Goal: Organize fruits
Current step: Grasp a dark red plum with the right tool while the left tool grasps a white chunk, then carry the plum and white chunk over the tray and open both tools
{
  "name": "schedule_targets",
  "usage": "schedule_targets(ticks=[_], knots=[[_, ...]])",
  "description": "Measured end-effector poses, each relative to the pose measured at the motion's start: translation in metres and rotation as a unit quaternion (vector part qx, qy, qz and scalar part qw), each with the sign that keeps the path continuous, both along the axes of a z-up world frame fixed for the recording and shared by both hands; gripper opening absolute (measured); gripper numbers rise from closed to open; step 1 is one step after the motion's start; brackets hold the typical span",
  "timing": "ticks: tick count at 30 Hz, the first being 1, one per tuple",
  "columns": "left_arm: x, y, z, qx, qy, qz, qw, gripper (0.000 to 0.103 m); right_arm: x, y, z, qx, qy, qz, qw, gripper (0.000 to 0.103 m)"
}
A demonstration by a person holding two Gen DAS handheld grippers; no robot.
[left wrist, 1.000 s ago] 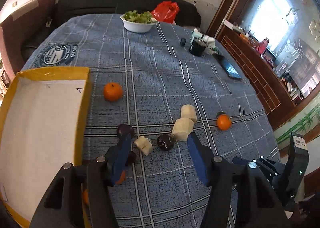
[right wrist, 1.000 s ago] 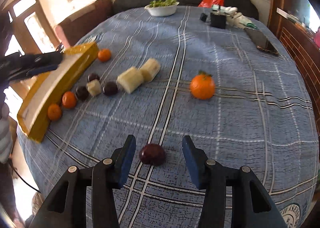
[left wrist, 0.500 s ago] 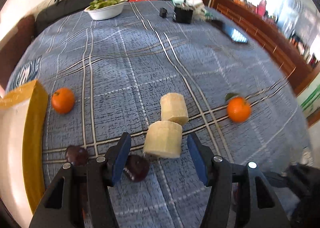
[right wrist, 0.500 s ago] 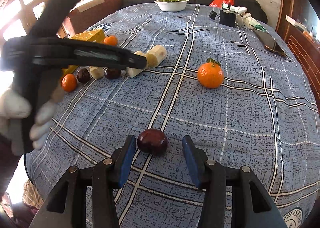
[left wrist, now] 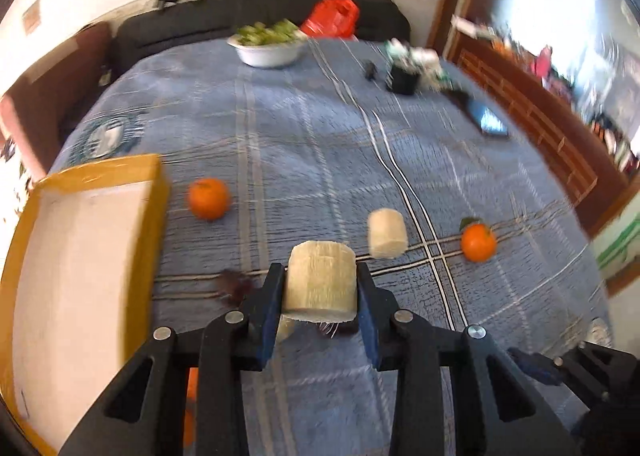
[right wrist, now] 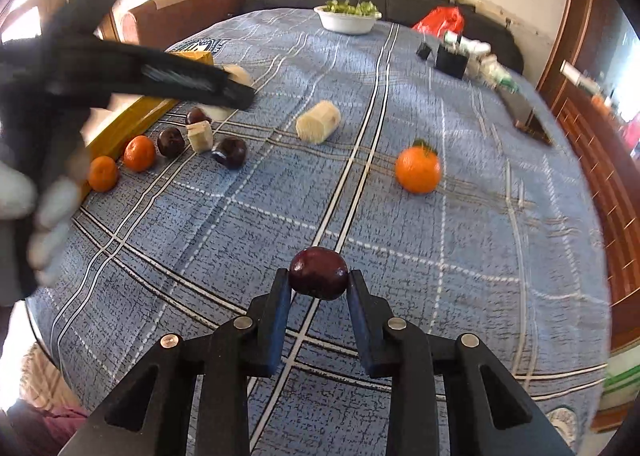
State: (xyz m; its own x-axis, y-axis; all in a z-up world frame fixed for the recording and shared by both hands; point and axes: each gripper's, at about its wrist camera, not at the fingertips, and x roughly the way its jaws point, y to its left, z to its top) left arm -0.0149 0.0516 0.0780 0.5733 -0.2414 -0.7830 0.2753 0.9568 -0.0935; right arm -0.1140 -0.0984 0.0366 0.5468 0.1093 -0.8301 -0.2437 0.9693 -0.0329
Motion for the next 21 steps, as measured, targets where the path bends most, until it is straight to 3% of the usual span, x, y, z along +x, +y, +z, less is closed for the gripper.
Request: schedule_targets(ticks=[5,12,15,18,21], knots=[[-0.029,0.061,0.027,-0.027,-0.031,0.062,0.9973,0.034,-0.004,0.028,0.021,-0.062,-0.041,0.014,0.997,0.031],[-0.064,0.146,0.034,-0.018,-0.059,0.158,0.9856,0.034,-0.01,0.086,0.055,-0.067,-0.083,0.07,0.992,0.032],[-0.071,0.179,0.028,0.001,-0.063,0.199,0.9779,0.034,-0.012,0.12,0.068,-0.033,-0.087,0.109,0.99,0.032],[-0.077,0.208,0.019,0.009,-0.059,0.233,0.9707,0.034,-0.006,0.15,0.076,0.055,-0.057,0.161,0.984,0.032],[-0.08,0.232,0.009,0.018,-0.05,0.259,0.9644,0.034,0.006,0.175,0.076,0.111,-0.033,0.195,0.974,0.032]])
